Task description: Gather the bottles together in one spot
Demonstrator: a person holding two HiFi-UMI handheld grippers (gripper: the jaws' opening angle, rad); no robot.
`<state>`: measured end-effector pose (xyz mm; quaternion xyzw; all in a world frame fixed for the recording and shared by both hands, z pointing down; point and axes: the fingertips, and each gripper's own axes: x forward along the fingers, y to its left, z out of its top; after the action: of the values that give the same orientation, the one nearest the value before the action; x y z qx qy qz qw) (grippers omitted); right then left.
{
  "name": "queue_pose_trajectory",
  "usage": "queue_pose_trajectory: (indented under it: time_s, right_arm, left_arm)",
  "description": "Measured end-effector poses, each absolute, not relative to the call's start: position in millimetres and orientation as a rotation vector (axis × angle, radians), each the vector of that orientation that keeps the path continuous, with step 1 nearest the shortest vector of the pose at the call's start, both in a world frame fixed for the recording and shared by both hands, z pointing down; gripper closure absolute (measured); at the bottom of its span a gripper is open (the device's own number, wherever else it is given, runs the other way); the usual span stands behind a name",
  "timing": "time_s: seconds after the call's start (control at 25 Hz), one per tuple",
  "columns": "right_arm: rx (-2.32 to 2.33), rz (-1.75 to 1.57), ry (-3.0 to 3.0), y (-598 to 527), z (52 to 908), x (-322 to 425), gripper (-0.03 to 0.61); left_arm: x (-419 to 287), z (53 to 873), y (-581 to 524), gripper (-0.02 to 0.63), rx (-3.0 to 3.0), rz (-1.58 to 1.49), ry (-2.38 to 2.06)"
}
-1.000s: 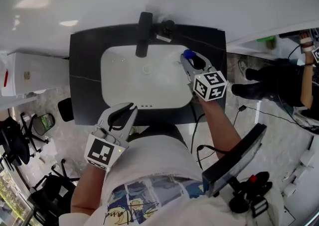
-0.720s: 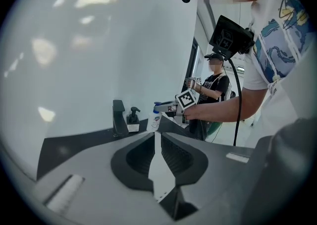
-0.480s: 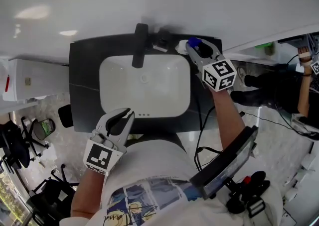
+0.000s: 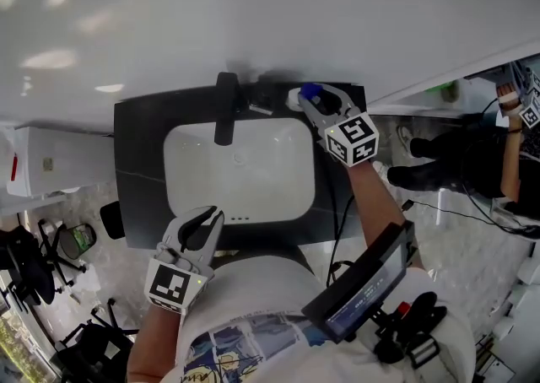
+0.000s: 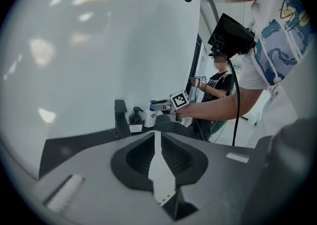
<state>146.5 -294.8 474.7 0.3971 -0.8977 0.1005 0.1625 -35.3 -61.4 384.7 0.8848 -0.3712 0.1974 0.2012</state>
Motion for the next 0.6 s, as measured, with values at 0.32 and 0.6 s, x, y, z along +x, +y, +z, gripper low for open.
queue_pose_trajectory:
  time_s: [0.32,0.6]
  right_arm:
    - [1.185,0.253,-2.513,-297.0,484.7,152.7,0.363]
    - [1.252,0.291,-2.448,-284.6,498.3,167.8,0.328]
  left_arm:
    - [-28.4,379.8,-63.0,0.574,2.509,0.529,-1.005]
    - [-28.5,383.6,-60.4,0.572,2.526,0.542,-0.995]
